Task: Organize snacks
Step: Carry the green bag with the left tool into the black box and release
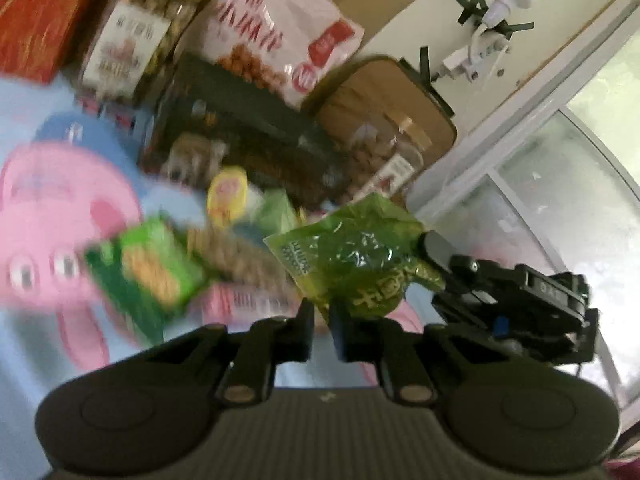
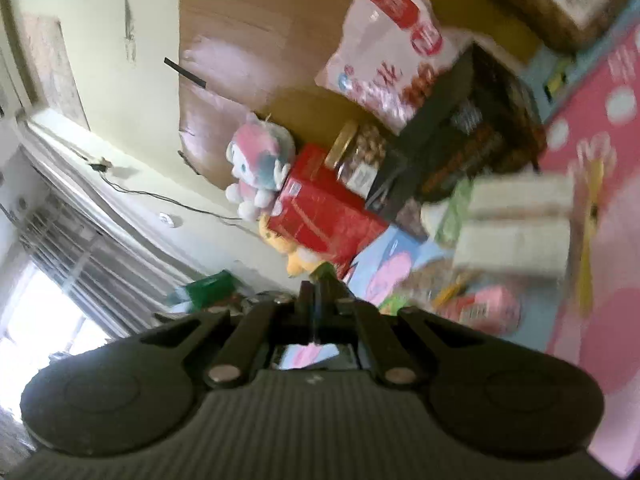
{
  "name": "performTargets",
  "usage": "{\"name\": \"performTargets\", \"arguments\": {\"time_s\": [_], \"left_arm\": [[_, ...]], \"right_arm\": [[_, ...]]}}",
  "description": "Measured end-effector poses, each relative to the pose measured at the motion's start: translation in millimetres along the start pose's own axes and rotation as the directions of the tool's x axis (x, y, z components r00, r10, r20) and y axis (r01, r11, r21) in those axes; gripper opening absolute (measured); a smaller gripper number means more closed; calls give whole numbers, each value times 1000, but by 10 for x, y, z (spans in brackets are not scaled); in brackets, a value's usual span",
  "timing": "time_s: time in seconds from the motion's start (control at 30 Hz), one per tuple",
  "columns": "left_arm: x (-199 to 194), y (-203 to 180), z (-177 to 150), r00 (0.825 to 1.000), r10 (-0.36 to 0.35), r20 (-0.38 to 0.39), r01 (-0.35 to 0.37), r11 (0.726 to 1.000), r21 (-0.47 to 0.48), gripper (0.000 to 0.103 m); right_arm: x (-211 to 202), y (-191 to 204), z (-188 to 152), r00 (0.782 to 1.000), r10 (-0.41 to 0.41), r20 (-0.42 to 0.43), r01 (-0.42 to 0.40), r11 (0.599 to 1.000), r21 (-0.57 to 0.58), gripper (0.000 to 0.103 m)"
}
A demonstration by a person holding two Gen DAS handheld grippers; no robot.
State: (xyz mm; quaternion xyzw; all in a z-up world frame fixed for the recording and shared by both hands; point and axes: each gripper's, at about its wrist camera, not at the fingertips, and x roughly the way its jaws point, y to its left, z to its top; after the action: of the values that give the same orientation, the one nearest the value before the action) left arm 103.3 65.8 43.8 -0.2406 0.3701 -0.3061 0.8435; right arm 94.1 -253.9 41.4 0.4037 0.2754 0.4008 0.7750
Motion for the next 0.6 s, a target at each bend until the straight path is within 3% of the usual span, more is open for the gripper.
{"name": "performTargets", "arguments": {"time_s": [0.2, 0.37, 0.43, 0.47, 0.5, 0.53, 0.6], "left_arm": [[182, -169, 691, 990, 109, 89, -119, 986, 120, 9], [523, -153, 1123, 965, 224, 136, -241, 961, 131, 14], [642, -94, 1197, 943, 300, 147, -316, 944, 98, 27], [672, -61, 1195, 937, 319, 142, -332, 940, 78, 28], [663, -34, 1170, 942, 309, 135, -319, 945, 65, 28], [629, -11, 1120, 949, 285, 131, -295, 954, 60, 28], [525, -43, 983, 954, 258, 154, -272, 959, 76, 30]], "right_arm": [[331, 122, 382, 991, -118, 69, 129, 974, -185, 3], [626, 66, 662, 968, -206, 140, 238, 932, -273, 3], [751, 65, 668, 929, -307, 207, 364, 860, -358, 11], [781, 77, 653, 903, -353, 245, 425, 812, -400, 15], [785, 87, 623, 883, -382, 273, 467, 772, -431, 26], [726, 92, 584, 875, -381, 299, 481, 756, -444, 34], [539, 93, 506, 890, -340, 303, 448, 774, -447, 35]]}}
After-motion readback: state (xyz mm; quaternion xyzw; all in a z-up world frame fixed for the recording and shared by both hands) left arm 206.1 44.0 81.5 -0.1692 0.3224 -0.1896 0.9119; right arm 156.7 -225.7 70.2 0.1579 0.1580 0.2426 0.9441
